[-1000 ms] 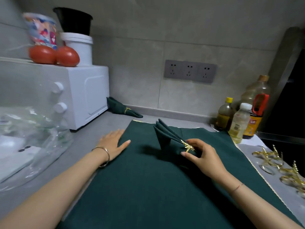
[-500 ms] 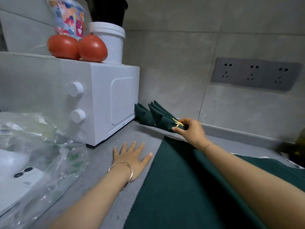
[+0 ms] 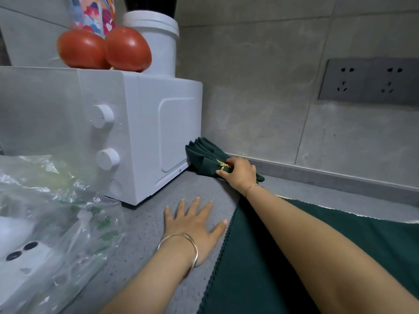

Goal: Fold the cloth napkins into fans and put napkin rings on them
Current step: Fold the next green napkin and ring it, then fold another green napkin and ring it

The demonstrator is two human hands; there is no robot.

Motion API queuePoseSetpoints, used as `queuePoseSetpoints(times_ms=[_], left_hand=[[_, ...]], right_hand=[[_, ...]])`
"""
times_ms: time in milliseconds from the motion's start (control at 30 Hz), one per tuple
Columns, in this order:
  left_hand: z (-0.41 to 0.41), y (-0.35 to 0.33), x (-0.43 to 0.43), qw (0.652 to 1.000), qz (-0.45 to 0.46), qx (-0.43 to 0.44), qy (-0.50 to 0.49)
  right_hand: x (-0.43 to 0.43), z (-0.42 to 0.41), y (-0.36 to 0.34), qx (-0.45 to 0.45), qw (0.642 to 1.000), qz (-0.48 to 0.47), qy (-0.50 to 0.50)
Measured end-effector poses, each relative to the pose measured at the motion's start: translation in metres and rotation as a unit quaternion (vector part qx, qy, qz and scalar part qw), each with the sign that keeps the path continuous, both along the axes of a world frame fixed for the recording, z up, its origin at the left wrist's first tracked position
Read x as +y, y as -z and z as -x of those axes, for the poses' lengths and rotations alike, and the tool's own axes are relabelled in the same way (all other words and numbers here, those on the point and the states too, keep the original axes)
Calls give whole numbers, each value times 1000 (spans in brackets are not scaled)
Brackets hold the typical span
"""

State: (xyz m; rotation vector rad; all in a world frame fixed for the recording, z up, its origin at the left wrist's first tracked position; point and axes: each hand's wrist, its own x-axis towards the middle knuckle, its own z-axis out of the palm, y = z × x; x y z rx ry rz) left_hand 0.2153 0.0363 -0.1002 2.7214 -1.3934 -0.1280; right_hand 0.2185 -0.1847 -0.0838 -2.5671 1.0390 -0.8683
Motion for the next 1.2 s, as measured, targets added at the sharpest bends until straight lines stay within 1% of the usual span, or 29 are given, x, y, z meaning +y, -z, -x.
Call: queuePoseSetpoints(times_ms=[67,167,267,400,467,633,733,800,867,933,1100,1200], left_hand=[[2,-1,1,1000,1,8,1],[3,-4,4,1000,6,22,4],[4,-6,5,999,17,41,19],[20,-9,8,990,62,74,99],[35,-12,10,984,64,92,139],[95,-18,30,974,-4,63,217],[139,-19,54,963,-31,50,264],[165,-19,75,956,-34,43,287],[188,-19,98,948,-37,60,311],[209,-18,120,938,-34,73,337],[248,-18,165,915,-24,74,395],[263,-14,179,907,-29,52,417]], right_hand=[[4,19,-4,-15,1000,-9,-11],[16,67,-10,-66,997,-41,-23],[37,134,-8,-69,993,-90,-35],[74,230,-2,-16,992,-121,-22],[93,275,1,14,991,-134,-7],[148,375,3,108,987,-113,25],[187,424,3,146,984,-103,20],[211,452,4,152,984,-97,14],[236,474,3,159,982,-100,3],[259,492,1,164,981,-101,-14],[303,521,-1,184,977,-90,-65],[321,532,-3,215,970,-77,-80]])
